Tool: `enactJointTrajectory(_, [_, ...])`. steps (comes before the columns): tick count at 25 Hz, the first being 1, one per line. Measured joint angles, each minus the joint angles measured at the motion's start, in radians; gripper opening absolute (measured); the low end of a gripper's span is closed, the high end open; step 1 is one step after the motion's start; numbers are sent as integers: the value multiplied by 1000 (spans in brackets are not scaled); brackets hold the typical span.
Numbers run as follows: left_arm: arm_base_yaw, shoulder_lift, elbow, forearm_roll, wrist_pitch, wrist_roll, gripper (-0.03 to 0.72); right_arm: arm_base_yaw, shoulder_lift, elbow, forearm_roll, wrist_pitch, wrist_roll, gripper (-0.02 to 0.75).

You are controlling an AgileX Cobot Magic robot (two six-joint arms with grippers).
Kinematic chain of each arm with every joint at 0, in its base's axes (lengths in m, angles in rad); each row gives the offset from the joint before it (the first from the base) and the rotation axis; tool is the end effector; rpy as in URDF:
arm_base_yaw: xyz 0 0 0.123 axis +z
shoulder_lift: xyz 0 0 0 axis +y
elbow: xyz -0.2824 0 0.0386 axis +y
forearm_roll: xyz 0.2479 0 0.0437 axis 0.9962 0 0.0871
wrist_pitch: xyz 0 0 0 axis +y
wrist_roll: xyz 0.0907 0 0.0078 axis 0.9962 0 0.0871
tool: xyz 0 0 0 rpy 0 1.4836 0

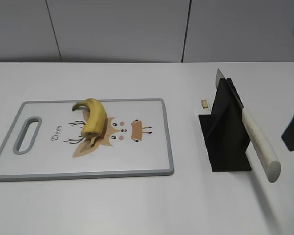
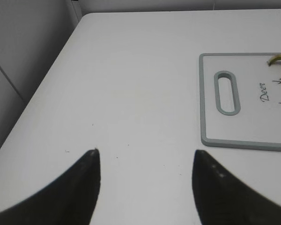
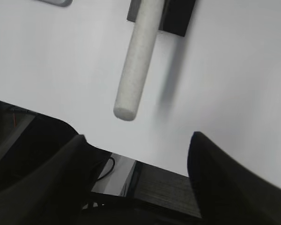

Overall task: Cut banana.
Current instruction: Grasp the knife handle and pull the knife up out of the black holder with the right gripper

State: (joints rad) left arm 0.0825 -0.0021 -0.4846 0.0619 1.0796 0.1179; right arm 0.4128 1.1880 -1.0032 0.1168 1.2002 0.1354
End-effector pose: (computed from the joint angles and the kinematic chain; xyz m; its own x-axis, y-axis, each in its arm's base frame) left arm -0.0047 0.0046 0.2715 -0.4959 0.1059 -0.8619 -0.0578 0.9863 0.1544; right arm 0.1852 0.0919 0.3097 -0.9429 -0.2210 -0.2491 -0.2632 0.9529 0.1510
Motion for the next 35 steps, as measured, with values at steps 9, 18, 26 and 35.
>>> enactJointTrajectory(9, [0,0,0,0,0,0,589,13,199,-6,3,-127,83,503])
enactJointTrajectory(18, [0,3,0,0,0,0,589,13,309,-6,-25,-168,123,458])
enactJointTrajectory(26, [0,3,0,1,0,0,589,13,369,-6,-22,-185,132,407])
enactJointTrajectory(35, [0,3,0,2,0,0,589,13,397,-7,12,-188,154,310])
